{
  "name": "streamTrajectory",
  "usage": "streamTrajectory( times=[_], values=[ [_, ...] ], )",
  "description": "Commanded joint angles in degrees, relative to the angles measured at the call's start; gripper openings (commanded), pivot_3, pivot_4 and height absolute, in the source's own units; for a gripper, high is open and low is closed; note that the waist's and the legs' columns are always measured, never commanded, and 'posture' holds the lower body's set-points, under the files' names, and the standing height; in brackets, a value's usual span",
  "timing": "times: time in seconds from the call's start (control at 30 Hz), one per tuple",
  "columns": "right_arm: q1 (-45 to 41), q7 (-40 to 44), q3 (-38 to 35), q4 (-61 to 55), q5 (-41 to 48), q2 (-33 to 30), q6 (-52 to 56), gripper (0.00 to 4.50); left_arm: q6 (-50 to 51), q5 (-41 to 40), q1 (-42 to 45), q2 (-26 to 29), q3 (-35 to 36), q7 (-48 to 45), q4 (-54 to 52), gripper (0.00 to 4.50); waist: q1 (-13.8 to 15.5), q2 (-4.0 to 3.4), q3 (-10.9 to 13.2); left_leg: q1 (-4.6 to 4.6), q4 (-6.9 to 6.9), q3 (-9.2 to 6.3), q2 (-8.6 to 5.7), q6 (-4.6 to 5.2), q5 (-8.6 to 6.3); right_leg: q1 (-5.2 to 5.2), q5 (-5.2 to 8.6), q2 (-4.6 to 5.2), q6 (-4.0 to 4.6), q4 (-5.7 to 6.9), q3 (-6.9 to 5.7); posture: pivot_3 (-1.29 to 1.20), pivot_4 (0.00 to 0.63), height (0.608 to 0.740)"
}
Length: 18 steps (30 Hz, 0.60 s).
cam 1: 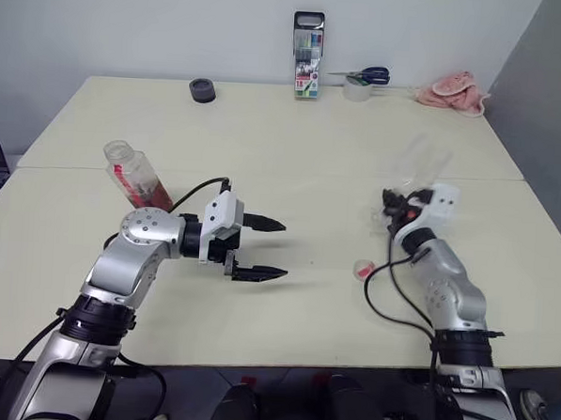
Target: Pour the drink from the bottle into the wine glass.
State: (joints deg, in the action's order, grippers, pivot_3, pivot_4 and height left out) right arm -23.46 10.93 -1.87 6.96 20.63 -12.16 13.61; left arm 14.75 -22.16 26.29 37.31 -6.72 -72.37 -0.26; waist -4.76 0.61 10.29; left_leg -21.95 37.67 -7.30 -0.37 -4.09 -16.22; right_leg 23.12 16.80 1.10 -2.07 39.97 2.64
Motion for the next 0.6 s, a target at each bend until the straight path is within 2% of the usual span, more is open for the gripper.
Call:
streamTrajectory(
  times=[0.03, 0.3, 0.37, 0.43, 0.6],
  values=[
    [4.0, 2.7, 8.3, 2.3, -10.6, -1.7, -5.0, 0.21, 1.3, -0.5, -2.1, 0.6, 2.9, 3.6, -3.7, 4.5, 0.0, 0.02, 0.0, 0.02, 0.02, 0.01, 0.01, 0.0, 0.0, -0.03, 0.0, 0.0, 0.0, 0.0, 0.0, 0.0, 0.15, 0.74],
    [4.4, 6.3, 10.7, 7.9, -16.4, -0.4, -9.3, 0.21, 3.6, 0.2, -11.1, 0.8, 7.8, 13.0, -8.0, 4.5, -0.1, 0.21, -0.2, 0.28, -0.04, 0.03, 0.12, 0.0, 0.0, -0.21, 0.02, -0.05, 0.02, 0.0, 0.01, 0.0, 0.15, 0.74],
    [2.4, 6.9, 9.8, 8.7, -16.7, 0.0, -10.6, 0.21, 4.6, -0.3, -13.9, 1.2, 9.5, 14.9, -10.1, 4.5, -0.1, 0.29, -0.2, 0.56, -0.22, 0.03, 0.12, 0.0, 0.0, -0.48, 0.03, -0.05, 0.05, -0.08, 0.0, 0.0, 0.15, 0.74],
    [-0.2, 8.5, 9.1, 8.2, -15.4, 1.0, -10.9, 0.21, 5.8, -1.0, -16.8, 1.9, 11.7, 16.6, -12.4, 4.5, -0.3, 0.33, -0.2, 1.29, -0.71, 0.11, 0.16, 0.0, 0.0, -1.1, 0.06, -0.02, 0.08, -0.45, 0.04, 0.0, 0.15, 0.74],
    [-7.6, 14.7, 10.6, 9.2, -13.0, 5.7, -10.3, 0.21, 8.7, -3.2, -23.1, 3.4, 18.1, 20.0, -17.3, 4.5, -0.7, 0.28, -0.1, 1.2, -0.76, 0.16, 0.38, 0.0, 0.0, -0.9, 0.07, -0.2, 0.11, -0.43, 0.07, 0.0, 0.15, 0.74]
  ],
)
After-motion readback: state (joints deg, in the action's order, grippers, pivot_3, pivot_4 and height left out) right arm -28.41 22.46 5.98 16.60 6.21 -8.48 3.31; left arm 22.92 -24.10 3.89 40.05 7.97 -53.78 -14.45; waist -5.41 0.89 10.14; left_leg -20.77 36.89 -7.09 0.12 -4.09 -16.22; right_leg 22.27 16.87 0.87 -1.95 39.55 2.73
